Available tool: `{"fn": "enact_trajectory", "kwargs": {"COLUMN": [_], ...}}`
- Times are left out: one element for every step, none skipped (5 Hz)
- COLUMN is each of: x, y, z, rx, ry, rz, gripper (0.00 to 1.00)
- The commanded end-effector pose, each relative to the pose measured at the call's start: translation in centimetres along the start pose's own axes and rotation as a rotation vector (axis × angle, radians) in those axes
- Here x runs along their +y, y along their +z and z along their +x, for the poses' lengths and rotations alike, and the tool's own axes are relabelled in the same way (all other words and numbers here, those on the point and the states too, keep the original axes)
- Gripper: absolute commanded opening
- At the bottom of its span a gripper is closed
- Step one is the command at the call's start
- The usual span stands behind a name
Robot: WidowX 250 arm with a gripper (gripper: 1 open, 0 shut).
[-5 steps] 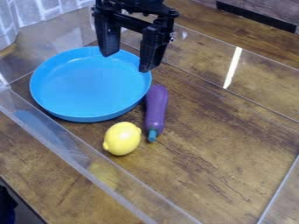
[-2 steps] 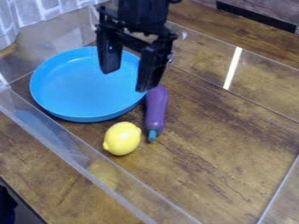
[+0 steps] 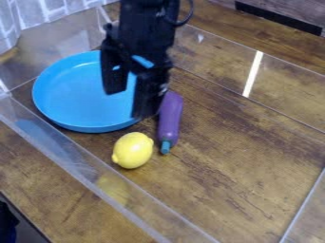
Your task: Put the carrot on the blue tray
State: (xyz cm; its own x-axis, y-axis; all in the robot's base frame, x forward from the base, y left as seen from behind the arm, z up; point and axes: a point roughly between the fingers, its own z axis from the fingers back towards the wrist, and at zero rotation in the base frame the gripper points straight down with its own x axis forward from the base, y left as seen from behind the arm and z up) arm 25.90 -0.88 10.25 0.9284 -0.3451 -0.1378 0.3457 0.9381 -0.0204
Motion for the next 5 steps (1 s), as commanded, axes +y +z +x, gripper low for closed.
{"fn": "enact_trajectory", "kwargs": {"x": [-0.1,0.0,0.1,0.1,0.1], "y": [-0.1,-1.4,-2.0,-2.5,-3.5], "z": [-0.2,0.1,0.1,0.1,0.7], "rx": [-0.082,-0.088,-0.106,-0.132,-0.157], "ry": [-0.102,-0.141,-0.152,-0.170,-0.208], "rz": [0.037,0.063,0.066,0.072,0.081], "gripper": [1.00,1.00,1.00,1.00,1.00]}}
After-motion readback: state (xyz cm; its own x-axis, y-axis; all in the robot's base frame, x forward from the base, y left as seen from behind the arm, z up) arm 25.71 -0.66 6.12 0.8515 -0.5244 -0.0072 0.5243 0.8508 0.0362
